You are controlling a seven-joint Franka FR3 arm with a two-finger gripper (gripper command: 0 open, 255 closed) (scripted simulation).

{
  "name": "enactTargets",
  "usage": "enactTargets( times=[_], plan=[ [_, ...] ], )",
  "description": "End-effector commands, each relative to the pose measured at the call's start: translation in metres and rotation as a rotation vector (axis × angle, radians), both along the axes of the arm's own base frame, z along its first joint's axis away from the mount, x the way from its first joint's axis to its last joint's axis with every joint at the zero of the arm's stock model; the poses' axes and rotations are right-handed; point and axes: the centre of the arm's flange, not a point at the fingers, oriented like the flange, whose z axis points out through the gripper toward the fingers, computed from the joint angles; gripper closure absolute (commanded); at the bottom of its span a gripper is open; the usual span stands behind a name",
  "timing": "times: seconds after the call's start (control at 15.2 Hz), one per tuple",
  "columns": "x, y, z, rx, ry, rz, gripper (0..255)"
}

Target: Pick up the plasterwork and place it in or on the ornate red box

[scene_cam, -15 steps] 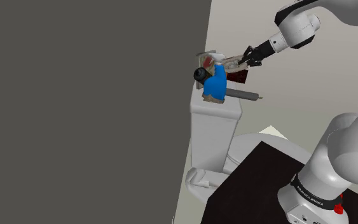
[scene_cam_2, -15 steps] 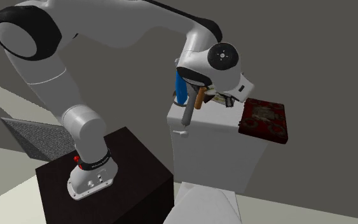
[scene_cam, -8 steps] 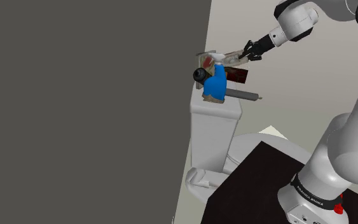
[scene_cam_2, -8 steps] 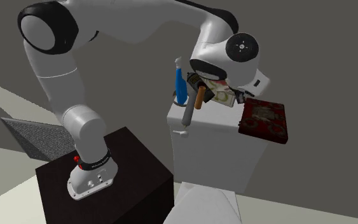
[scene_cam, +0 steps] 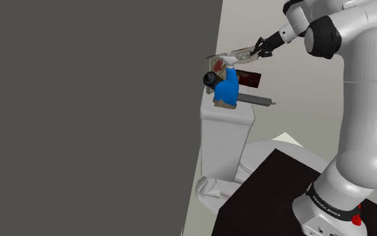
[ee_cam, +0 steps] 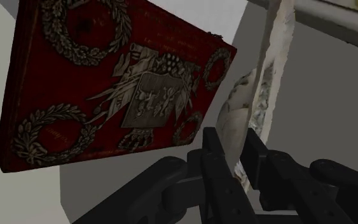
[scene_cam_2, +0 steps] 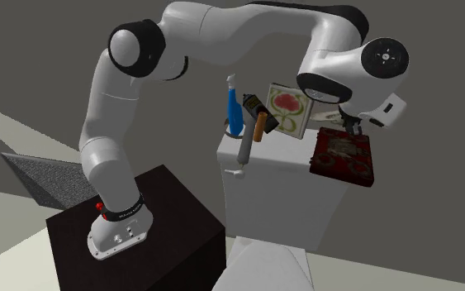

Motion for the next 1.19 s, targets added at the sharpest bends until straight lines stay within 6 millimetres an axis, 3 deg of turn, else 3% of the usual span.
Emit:
enactTargets(
  times=[0.0,0.07,1.12],
  plan=[
    [0.013,-0.021,0.002,0.003,0.000,0.003,255],
    [0.022,-0.035,0.004,0.003,0.000,0.003,255],
    [0.022,-0.035,-0.081,0.003,0.000,0.003,255]
  ],
)
